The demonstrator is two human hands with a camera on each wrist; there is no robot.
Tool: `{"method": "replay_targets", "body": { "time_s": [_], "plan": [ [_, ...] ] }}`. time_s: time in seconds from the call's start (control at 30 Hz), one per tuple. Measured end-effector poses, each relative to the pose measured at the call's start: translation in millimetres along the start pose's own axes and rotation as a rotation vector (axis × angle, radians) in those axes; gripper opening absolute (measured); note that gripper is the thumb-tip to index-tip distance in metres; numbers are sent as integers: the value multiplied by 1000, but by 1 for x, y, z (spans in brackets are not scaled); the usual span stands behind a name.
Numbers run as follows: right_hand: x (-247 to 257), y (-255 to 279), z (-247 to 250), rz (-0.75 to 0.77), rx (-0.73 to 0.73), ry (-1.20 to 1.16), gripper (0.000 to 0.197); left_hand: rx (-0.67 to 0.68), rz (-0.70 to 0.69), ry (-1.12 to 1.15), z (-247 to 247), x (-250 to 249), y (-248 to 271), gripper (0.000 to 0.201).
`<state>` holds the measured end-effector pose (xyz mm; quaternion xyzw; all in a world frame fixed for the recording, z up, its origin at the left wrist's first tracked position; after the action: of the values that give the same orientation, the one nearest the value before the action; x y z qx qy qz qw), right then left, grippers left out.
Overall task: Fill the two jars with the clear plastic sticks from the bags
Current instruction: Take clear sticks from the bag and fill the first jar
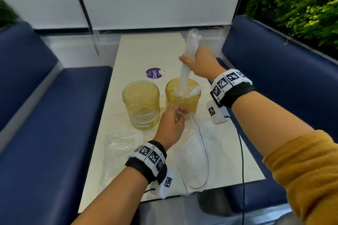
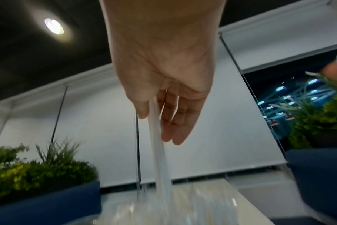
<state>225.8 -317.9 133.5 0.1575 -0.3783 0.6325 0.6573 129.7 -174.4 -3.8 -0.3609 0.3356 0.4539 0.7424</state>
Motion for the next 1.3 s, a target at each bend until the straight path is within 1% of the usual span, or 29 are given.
{"method": "replay_targets", "body": {
  "time_s": [0.1,0.17,0.23,0.27,0.33,0.37,0.4,0.43,0.47,0.5,0.53,0.57,0.6,0.63,0.67,0.73,0.8,0.83,0.87,0.9,0.97,1.0,1.03,1.1,1.17,1.23,1.3],
  "plan": [
    [-35,-1,-23,-96,35,77,51,-4,13,24,4,1,3,40],
    [-50,2,-32,-138,65,121,59,-6,29,40,5,0,4,44],
    [-54,3,-36,-125,77,102,67,-2,29,53,6,-2,5,41],
    [-53,4,-34,-109,64,27,73,1,25,54,6,-4,4,38],
    [-47,7,-24,-41,-15,-129,86,14,26,47,6,-7,2,32],
    [-40,8,-18,26,-67,-159,88,24,27,44,6,-9,1,31],
    [-32,11,-14,104,-102,-143,83,33,23,38,5,-11,0,30],
    [-21,14,-14,178,-103,-101,74,41,15,26,5,-14,0,31],
    [-14,15,-18,217,-63,-33,61,49,3,6,5,-17,-1,32],
    [-11,17,-26,224,20,59,50,60,-9,-24,4,-20,-1,33],
    [-12,19,-34,203,114,165,44,75,-25,-74,3,-24,-2,35],
    [-14,22,-38,188,181,250,42,92,-51,-148,3,-28,-2,38],
    [-12,26,-35,188,201,286,41,111,-89,-241,2,-34,-3,41],
    [-8,30,-26,191,168,276,39,132,-129,-335,1,-41,-2,45],
    [0,35,-10,190,99,253,37,154,-160,-409,0,-48,-3,49],
    [20,53,23,184,-48,263,29,204,-195,-475,-4,-59,-4,59],
    [32,79,53,145,-152,208,21,265,-203,-465,-11,-68,-7,68],
    [33,92,64,107,-162,149,21,284,-206,-446,-14,-71,-8,70],
    [28,103,69,43,-133,89,23,287,-209,-422,-18,-75,-9,68],
    [16,115,68,-59,-56,46,24,274,-218,-390,-20,-81,-10,65],
    [-20,140,48,-314,163,56,21,250,-268,-303,-25,-94,-9,62],
    [-38,153,37,-407,256,136,18,251,-290,-271,-30,-98,-9,65],
    [-53,162,26,-457,324,236,16,258,-298,-264,-36,-100,-8,67],
    [-77,178,8,-521,403,386,12,274,-275,-279,-48,-100,-7,69],
    [-92,187,-3,-547,406,396,14,301,-278,-259,-59,-100,-4,69],
    [-100,191,-8,-523,379,461,16,315,-308,-260,-66,-103,0,71],
    [-112,196,-13,-543,389,530,25,318,-314,-264,-70,-103,1,71]
  ]
}}
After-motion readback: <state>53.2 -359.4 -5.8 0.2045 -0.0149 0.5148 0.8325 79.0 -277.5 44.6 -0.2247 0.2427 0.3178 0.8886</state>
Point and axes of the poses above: each hand's wrist, its own y-axis away from the middle knuckle, its own z-axis out of the back of the hand, x = y × z, the point moved 9 cm from there along -y, towards the middle knuckle, and after that the axes turned 10 degrees about -y, right-handed, at the moved point
